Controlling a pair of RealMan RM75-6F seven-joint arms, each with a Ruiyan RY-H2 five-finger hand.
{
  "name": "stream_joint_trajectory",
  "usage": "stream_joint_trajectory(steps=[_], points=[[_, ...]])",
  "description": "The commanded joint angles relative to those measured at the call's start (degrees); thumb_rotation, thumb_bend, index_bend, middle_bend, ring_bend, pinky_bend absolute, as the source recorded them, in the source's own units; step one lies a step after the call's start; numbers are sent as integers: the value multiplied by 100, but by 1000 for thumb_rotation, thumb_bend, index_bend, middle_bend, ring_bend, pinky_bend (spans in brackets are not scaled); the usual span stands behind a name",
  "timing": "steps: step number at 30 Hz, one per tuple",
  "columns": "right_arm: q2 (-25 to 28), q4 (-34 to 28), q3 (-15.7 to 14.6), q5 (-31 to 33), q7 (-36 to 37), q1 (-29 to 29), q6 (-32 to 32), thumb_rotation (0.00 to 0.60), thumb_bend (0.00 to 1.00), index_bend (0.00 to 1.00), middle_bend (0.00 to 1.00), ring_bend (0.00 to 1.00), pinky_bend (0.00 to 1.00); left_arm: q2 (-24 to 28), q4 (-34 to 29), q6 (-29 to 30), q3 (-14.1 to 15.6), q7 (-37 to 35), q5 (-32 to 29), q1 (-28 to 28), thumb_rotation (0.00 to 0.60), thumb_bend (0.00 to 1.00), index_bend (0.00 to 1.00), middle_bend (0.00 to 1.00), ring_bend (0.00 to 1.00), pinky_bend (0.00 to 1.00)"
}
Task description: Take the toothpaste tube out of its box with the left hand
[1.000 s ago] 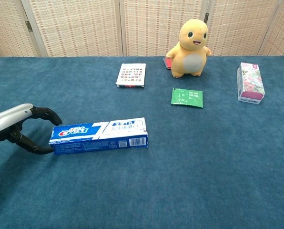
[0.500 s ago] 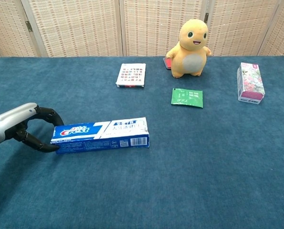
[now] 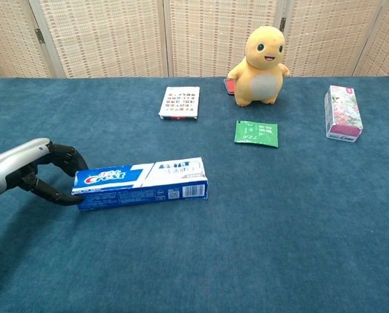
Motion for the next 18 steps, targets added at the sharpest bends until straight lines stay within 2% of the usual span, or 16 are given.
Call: stream_joint_trajectory(steps=[1, 10, 15, 18], points=[[-2, 3, 0, -3, -3, 1, -3, 600, 113, 0, 0, 0, 0, 8, 9, 144, -40, -13, 63, 37, 600, 229, 582, 544, 350, 143], [-9, -6, 2, 5, -33, 15, -41, 600, 112, 0, 0, 0, 0, 275, -164, 581, -100, 342, 276, 87, 600, 231, 593, 555, 358, 157], [-16, -11, -4, -9, -62, 27, -62, 600, 112, 0, 0, 0, 0, 480, -301, 751, -127, 848, 221, 75, 600, 230, 590, 555, 355, 166], [-18, -11, 1, 3, -77, 38, -86, 600, 112, 0, 0, 0, 0, 643, -436, 967, -69, 1211, 389, 88, 600, 230, 590, 555, 354, 186]])
